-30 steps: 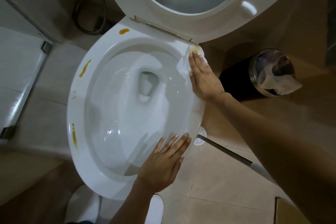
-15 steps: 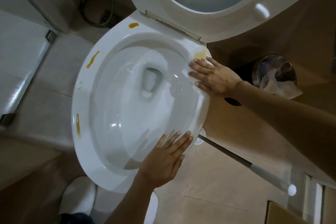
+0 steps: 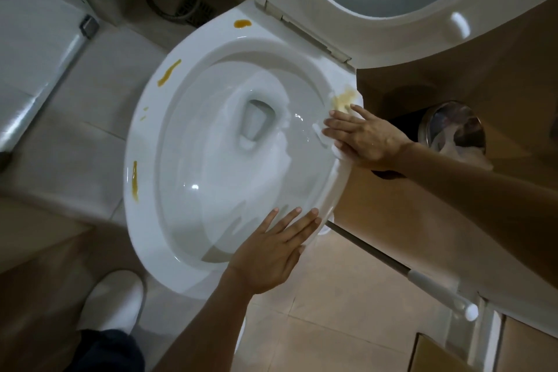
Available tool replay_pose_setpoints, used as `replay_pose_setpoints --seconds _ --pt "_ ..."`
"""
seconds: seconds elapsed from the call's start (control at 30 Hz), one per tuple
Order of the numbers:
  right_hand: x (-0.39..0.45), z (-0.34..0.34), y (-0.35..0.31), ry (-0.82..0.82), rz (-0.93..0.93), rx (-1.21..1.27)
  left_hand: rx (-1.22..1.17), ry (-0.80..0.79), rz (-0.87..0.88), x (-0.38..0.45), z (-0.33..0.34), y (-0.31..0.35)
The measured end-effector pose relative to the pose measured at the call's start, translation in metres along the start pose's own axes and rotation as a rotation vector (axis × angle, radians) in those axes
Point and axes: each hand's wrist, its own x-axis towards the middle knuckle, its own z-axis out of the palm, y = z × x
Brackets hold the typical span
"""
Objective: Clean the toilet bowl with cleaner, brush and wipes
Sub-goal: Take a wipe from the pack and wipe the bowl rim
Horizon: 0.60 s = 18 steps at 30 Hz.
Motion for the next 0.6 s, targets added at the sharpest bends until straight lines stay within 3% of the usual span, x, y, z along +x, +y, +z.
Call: replay_pose_setpoints --seconds 0.6 --pt "-0.004 -0.013 -0.032 -0.157 0.012 -0.172 -0.020 -0.059 0.023 -0.004 -0.001 -0.004"
